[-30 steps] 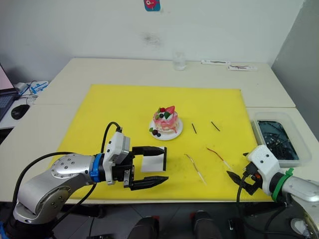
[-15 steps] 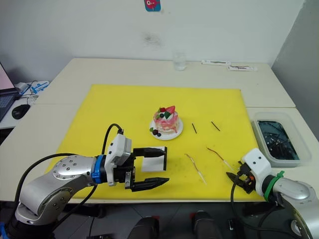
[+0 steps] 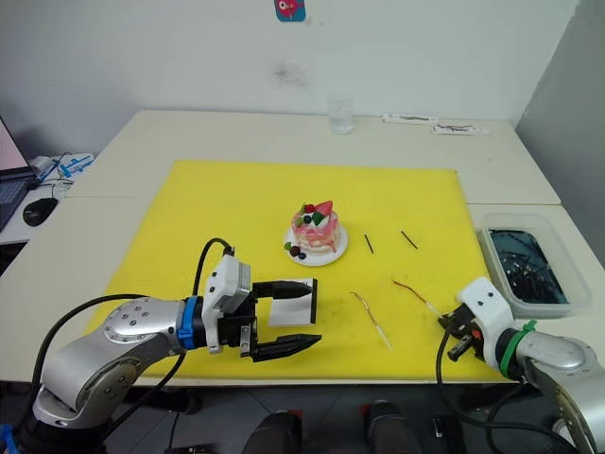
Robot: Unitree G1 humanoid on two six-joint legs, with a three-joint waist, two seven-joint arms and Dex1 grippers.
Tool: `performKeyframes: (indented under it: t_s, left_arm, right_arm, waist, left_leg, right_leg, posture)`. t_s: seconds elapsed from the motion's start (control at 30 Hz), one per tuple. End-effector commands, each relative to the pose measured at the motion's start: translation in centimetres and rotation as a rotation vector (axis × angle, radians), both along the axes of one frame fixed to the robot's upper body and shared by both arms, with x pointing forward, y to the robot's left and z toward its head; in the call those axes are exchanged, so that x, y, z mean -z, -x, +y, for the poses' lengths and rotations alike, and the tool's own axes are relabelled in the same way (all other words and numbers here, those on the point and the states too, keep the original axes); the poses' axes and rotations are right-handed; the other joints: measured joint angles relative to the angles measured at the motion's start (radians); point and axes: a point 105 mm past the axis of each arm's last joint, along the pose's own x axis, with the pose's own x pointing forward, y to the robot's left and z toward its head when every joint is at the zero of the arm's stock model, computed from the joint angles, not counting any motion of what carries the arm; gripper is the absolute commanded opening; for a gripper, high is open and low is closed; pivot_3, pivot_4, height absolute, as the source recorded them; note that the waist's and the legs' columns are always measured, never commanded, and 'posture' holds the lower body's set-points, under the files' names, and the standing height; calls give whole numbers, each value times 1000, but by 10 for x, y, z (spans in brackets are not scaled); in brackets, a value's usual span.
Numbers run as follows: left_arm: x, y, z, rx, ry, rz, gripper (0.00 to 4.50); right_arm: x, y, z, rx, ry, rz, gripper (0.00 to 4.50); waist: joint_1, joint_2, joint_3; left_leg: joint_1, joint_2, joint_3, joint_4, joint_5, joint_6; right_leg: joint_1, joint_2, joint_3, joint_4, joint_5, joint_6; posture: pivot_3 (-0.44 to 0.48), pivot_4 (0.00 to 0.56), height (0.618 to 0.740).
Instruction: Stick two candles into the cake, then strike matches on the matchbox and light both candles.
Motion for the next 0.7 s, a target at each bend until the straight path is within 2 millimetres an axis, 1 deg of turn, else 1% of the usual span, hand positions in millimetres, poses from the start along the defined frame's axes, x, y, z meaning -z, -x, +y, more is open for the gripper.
performKeyframes:
  t_s: [0.03,0.13,0.2,0.33,0.4,0.5,0.6,0.7]
  left_arm:
    - [-5,-5,5,-58,53,37,4500]
    - [-5,-8,5,-80,105,103,4500]
    - [-8,-9,2,-85,173,166,4500]
    - [-22,-12,-8,-71,333,282,4500]
    - [-31,-12,-17,-40,401,318,4500]
    - [-54,-17,-30,-6,552,363,4500]
    - [-69,-21,-40,18,666,419,4500]
    - [-82,-21,-45,45,744,451,4500]
  right_arm:
    - [-29,3,7,-47,-82,-68,39]
    - [-45,2,16,-70,-184,-107,39]
    - [-58,0,29,-108,-277,-143,39]
    - [-84,-4,57,-178,-486,-200,39]
    - [-99,-6,72,-219,-616,-215,39]
    - [-115,-5,93,-304,-740,-200,39]
    - [-124,-3,106,-368,-796,-172,39]
    - [-129,-1,115,-408,-824,-142,39]
  waist:
    - [0,0,0]
    - [0,0,0]
    - [-1,0,0]
    - [0,0,0]
    - [-1,0,0]
    - [-1,0,0]
    - [0,0,0]
    - [0,0,0]
  left_leg:
    - [-1,0,0,0,0,0]
    - [-1,0,0,0,0,0]
    - [-1,0,-1,0,0,0]
    - [-2,0,-2,0,0,0]
    - [-2,0,-2,0,0,0]
    - [-2,0,-3,0,0,0]
    - [-4,-1,-3,0,0,0]
    - [-4,-1,-4,0,0,0]
  right_leg:
    - [-1,0,0,0,0,0]
    - [-1,0,0,0,0,0]
    - [-1,0,0,0,0,0]
    - [-1,1,-1,0,0,0]
    - [-1,1,-1,1,0,0]
    - [-1,1,-1,1,0,0]
    - [0,1,-1,0,1,0]
    - [-1,1,-1,0,1,2]
  posture:
    - [0,150,740]
    - [0,150,740]
    - [0,150,740]
    - [0,150,740]
    - [0,150,740]
    - [0,150,740]
    - [0,150,740]
    - [0,150,740]
